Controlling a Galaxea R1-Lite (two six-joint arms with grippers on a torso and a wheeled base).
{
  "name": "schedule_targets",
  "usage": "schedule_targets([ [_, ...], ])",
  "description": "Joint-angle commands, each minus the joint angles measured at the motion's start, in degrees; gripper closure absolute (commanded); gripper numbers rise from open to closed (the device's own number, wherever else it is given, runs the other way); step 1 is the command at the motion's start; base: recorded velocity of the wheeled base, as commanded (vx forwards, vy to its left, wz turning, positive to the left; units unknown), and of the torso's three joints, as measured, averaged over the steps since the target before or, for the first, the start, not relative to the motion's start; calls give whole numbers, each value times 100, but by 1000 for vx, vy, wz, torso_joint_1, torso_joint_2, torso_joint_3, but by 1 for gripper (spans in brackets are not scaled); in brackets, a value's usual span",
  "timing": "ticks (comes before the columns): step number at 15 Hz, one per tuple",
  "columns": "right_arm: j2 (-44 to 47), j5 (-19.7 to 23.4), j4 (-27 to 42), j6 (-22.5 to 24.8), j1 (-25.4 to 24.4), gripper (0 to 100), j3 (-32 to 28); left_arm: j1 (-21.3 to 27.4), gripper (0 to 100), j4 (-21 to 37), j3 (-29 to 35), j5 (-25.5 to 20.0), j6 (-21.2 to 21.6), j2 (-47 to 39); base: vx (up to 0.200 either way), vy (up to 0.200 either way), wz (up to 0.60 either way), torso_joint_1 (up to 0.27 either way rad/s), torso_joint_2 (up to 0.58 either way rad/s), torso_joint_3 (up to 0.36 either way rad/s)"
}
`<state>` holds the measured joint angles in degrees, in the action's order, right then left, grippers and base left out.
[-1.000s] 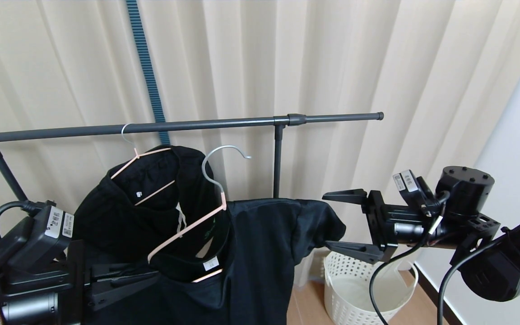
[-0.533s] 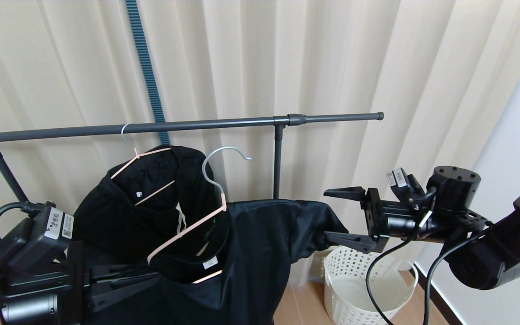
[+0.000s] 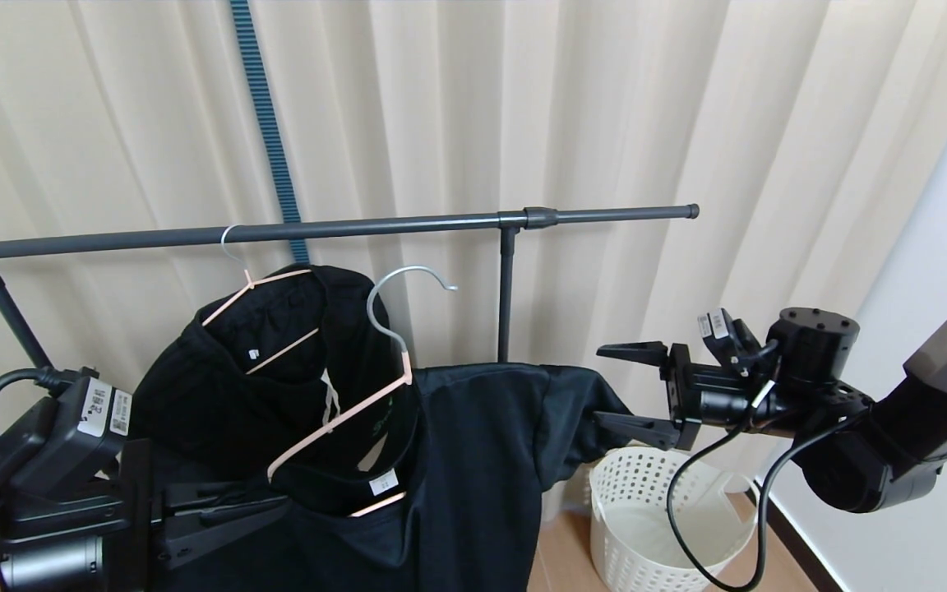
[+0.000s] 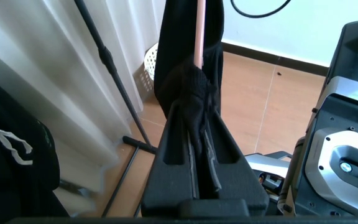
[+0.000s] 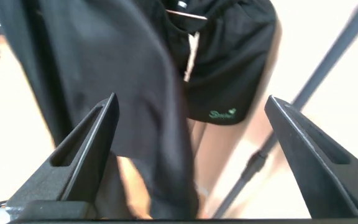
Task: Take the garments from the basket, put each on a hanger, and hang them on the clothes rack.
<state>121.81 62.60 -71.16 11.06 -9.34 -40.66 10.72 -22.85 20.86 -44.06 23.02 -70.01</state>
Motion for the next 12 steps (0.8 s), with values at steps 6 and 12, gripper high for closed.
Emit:
schedule_targets([
  [6,264,-81,5,-7,99,100,-171,-8,100,-1,-3,2,1,-4,0,0,0,0,0,0],
  [12,326,-81,14,-25,239,100,-303,-8,100,-1,-12,2,1,14,0,0,0,0,0,0],
])
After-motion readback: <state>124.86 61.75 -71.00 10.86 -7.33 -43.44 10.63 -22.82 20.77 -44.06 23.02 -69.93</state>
